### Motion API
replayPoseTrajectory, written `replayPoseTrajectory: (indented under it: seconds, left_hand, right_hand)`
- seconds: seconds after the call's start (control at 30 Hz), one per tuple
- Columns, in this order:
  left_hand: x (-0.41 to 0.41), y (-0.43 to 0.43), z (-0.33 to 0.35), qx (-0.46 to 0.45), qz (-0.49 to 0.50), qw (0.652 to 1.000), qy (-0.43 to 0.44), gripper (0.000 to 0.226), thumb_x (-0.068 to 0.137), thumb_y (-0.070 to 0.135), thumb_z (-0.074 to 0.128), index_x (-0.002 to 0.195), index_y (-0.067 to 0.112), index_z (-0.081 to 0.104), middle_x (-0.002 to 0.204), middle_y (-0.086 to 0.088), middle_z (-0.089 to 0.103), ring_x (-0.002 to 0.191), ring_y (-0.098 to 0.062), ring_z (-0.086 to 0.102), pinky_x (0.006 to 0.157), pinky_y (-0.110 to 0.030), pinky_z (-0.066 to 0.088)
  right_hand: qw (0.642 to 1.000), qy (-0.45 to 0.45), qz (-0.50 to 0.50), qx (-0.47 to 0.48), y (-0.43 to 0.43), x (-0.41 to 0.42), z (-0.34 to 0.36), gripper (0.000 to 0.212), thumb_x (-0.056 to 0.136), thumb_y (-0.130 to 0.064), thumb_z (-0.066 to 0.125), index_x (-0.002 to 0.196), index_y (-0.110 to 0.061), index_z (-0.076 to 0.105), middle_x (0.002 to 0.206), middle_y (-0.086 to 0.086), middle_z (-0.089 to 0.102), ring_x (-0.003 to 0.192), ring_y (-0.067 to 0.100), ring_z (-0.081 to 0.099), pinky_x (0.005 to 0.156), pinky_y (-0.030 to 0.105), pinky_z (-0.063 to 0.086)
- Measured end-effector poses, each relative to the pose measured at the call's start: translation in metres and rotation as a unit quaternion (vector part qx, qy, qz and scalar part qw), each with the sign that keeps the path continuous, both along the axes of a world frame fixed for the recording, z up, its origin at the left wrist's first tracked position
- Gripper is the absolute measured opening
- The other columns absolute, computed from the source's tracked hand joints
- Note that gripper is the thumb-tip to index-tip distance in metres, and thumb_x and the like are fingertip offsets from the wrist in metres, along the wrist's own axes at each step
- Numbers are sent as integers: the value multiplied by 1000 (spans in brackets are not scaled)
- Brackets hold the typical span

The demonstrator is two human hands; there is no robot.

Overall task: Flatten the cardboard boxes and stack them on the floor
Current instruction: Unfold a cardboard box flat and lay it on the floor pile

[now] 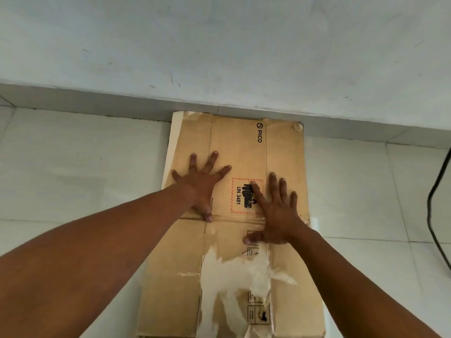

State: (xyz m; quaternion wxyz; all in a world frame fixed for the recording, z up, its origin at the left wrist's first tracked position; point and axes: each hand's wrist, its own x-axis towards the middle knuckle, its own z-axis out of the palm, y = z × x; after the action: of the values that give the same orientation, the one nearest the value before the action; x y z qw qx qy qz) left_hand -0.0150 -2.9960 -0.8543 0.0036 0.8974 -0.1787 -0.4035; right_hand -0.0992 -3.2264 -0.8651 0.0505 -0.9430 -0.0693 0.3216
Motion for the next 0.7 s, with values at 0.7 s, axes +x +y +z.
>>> replayPoseTrajectory:
  seconds: [0.7]
  left_hand:
    - [-99,25,46,-31,23,997,-72,81,94,32,59,156,28,9,163,-2,-18,151,-34,-7,113,-70,11]
  right_hand:
    - [995,6,-90,-42,58,-38,44,102,86,-18,71,159,-23,0,164,9,-22,151,36,-14,123,54,10]
